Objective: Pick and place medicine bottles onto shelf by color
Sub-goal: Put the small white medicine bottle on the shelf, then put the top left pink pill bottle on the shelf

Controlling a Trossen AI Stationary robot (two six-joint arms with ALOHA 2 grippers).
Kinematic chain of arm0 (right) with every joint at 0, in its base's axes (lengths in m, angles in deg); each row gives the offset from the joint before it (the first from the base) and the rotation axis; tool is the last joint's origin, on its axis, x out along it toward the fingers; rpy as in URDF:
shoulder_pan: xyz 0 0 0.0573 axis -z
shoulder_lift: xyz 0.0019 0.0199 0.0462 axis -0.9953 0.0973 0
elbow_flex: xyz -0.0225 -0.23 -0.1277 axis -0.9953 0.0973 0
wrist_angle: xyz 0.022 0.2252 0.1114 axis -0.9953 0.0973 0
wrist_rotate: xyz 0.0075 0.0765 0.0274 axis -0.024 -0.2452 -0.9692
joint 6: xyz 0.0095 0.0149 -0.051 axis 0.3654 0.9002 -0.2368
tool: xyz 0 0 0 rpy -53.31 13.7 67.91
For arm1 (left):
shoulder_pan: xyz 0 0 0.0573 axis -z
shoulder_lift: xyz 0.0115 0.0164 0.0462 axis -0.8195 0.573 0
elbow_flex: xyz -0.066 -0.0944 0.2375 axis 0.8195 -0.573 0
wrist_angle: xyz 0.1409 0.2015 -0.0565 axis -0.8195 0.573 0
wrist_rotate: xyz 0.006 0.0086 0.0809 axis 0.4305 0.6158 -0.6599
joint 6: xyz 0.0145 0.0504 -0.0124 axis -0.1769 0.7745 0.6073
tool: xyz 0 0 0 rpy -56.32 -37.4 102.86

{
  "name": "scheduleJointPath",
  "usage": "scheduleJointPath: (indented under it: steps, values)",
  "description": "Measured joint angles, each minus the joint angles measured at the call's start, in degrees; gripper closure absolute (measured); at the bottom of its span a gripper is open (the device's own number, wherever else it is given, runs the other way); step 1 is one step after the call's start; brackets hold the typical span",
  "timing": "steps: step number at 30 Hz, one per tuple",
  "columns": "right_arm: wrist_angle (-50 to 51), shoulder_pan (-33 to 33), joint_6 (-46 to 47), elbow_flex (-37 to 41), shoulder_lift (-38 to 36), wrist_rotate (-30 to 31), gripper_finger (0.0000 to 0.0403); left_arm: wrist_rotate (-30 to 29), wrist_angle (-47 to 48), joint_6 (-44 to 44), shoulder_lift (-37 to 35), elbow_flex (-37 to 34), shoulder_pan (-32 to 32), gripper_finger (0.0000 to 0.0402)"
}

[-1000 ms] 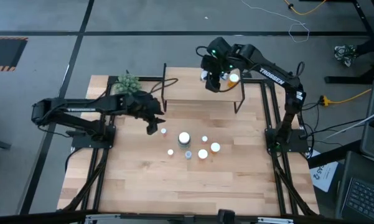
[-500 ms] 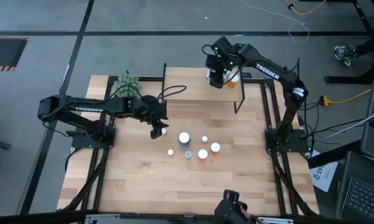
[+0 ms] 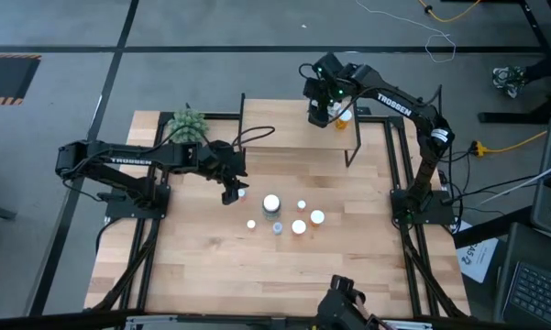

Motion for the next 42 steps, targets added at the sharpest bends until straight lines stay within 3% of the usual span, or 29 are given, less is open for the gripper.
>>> scheduleJointPath:
  steps: [7,12,16,23,30,42]
  values:
    - [3.93,-0.88,3.78,-10.15,0.00,0.17,0.0174,0.02,2.01,0.64,0.00,0.00,-0.02,0.0228]
    - [13.60,-2.95,7.21,-22.58,0.00,-1.03,0.0176,-0.08,9.14,6.38,0.94,-0.01,0.53,0.0228]
    - [22.75,-5.52,8.05,-32.72,-0.31,-1.95,0.0176,0.07,9.61,8.33,2.54,-0.11,1.40,0.0228]
    - [26.91,-8.91,9.92,-25.82,-11.76,-2.93,0.0176,-1.02,8.44,12.04,3.30,-0.09,3.29,0.0228]
    - [29.96,-10.24,13.72,-25.34,-19.73,-2.96,0.0176,-5.52,7.56,10.70,6.01,-0.03,4.68,0.0228]
    - [30.09,-10.60,17.18,-25.34,-29.32,-2.89,0.0176,-5.60,5.44,10.37,12.47,-0.09,4.66,0.0228]
